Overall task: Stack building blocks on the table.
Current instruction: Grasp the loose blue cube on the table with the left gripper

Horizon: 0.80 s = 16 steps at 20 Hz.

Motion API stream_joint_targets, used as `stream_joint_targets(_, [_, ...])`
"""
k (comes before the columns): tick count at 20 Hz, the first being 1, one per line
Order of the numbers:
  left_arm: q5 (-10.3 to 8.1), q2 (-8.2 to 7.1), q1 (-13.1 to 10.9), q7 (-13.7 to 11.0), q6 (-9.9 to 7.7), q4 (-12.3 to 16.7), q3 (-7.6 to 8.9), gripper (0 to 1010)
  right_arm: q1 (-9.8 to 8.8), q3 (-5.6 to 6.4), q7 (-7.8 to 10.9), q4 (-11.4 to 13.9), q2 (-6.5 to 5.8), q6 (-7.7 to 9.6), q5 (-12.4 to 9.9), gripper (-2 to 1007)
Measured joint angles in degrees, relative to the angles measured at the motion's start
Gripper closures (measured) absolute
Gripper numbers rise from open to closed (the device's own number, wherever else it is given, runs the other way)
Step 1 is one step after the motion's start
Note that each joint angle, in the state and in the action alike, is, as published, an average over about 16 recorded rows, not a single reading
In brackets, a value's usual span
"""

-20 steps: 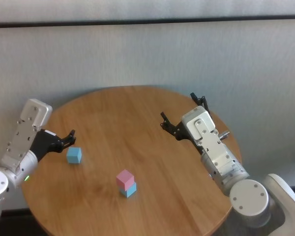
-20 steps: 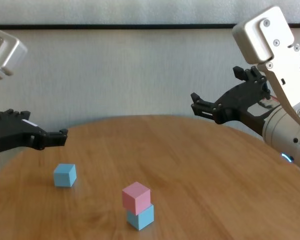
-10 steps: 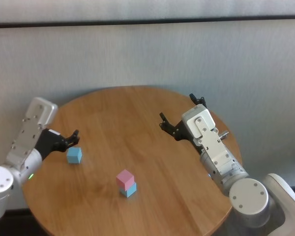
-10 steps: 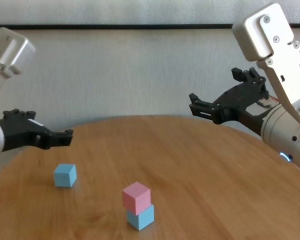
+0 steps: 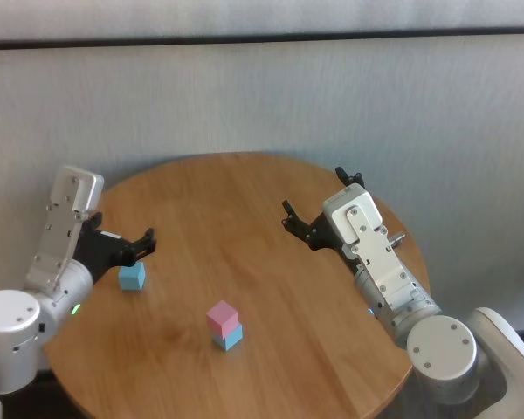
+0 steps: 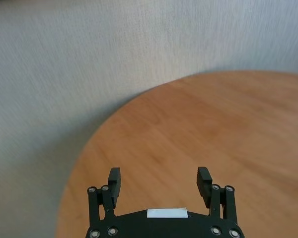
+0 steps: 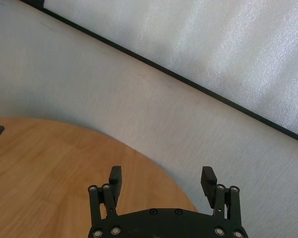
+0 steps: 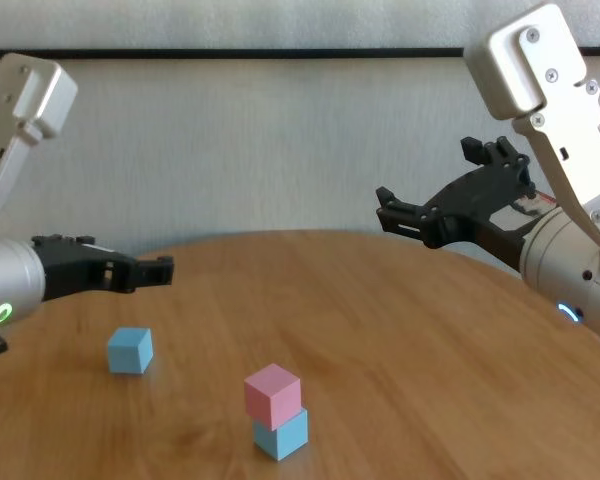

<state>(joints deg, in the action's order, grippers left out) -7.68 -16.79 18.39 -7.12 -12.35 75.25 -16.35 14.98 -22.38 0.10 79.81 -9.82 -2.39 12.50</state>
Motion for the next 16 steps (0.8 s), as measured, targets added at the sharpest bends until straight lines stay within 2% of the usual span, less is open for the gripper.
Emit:
stream_joint_targets(5, [-0.84,1.82,-0.73,0.84,-2.50,0.17,1.31,8,-0.02,0.00,0.09,0.10,0.03,0.19,-0.18,0])
stream_joint_targets(9, [-0.55,2.66,-1.19,1.57,-3.94,0.02,1.94,8,-0.04,0.00,0.14,0.15,0.04,0.29,-0.28,0])
stream_joint_targets(12, [0.00,3.10,-1.23,1.92,-4.39,-0.56,2.24,8,-0.05,0.00,0.17,0.18,0.06,0.34,-0.33,0])
stream_joint_targets(16, [0.54,3.75,-0.94,1.88,-4.15,-1.82,2.65,8,-0.06,0.00,0.19,0.21,0.07,0.39,-0.37,1])
